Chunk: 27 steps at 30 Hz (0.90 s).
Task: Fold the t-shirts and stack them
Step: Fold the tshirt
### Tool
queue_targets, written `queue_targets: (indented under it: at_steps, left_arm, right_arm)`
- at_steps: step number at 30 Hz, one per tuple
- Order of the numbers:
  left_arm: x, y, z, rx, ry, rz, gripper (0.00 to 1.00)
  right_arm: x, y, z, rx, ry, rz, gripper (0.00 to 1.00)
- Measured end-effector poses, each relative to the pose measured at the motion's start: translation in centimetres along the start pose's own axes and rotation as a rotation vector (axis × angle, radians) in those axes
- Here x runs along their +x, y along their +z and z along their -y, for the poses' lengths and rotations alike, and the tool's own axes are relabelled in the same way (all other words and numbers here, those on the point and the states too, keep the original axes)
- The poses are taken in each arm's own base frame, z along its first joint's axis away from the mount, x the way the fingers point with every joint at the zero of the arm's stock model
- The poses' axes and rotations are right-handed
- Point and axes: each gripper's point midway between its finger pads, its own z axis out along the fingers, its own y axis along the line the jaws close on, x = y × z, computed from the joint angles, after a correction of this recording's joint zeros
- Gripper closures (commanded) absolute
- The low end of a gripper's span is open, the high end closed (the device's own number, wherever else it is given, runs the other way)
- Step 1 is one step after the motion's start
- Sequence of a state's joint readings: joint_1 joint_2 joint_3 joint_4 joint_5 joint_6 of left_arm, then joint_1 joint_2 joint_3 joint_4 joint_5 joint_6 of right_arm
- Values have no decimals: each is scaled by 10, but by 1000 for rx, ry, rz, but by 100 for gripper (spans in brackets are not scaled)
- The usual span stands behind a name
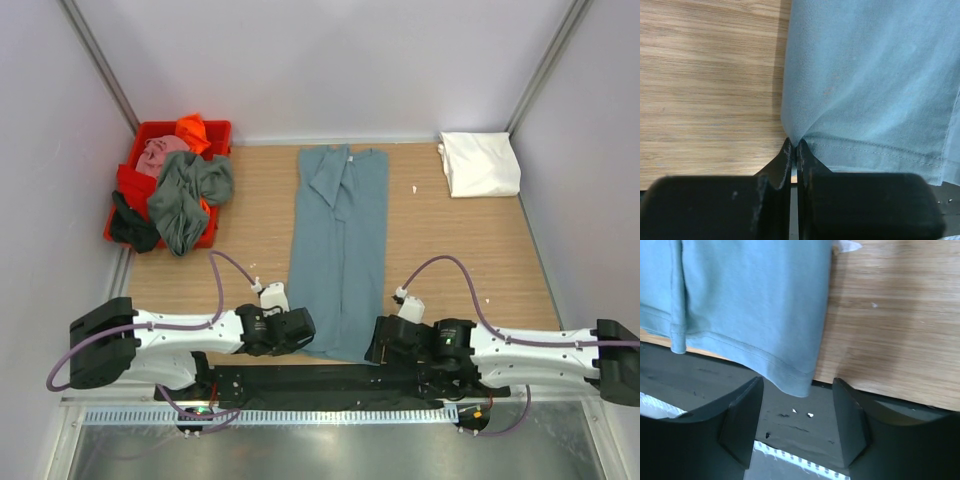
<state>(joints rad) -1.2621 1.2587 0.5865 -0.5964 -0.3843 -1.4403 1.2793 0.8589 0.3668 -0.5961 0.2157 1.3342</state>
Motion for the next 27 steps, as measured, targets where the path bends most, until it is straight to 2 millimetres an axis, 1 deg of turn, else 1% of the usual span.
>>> queue_targets:
  at_steps: [2, 3, 4, 6, 8, 9, 10, 13, 15, 19, 21, 23, 25, 27]
  left_arm:
    - [0, 0, 0, 2, -1, -1, 100]
    - [0, 0, 0, 2, -1, -1, 100]
    - [0, 0, 0, 2, -1, -1, 100]
    - [0, 0, 1, 2, 0, -1, 100]
    - [0, 0, 1, 2, 0, -2, 100]
    - [0, 0, 1, 3, 1, -1, 100]
    - [0, 0, 1, 4, 3, -2, 100]
    - [0, -1, 3, 8, 7, -5, 100]
    - [1, -3, 8, 17, 14, -11, 100]
    - [2, -14, 28, 54, 35, -16, 100]
    - [0, -20, 38, 69, 42, -15, 100]
    - [-5, -29, 50, 84, 52, -9, 100]
    - [-12, -37, 59, 94, 65, 6, 100]
    - [-24, -48, 70, 101, 78, 26, 100]
  right_arm:
    - [1, 2, -4, -8, 12, 1, 45]
    - [1, 3, -7, -14, 20, 2, 50]
    - [0, 4, -8, -18, 23, 4, 53]
    - [0, 6, -9, -17, 27, 9, 67]
    - [0, 8, -6, -6, 32, 10, 78]
    - [0, 9, -5, -4, 32, 13, 91]
    - [0, 10, -3, 0, 35, 18, 98]
    - [-2, 9, -1, 8, 37, 30, 99]
    - [-6, 5, 5, 18, 41, 51, 99]
    - [-16, -10, 16, 23, 53, 98, 99]
    - [-22, -17, 18, 31, 50, 119, 99]
    - [-27, -23, 14, 40, 43, 135, 99]
    - [-35, -28, 6, 55, 22, 158, 99]
    - [-48, -33, -7, 70, -1, 188, 99]
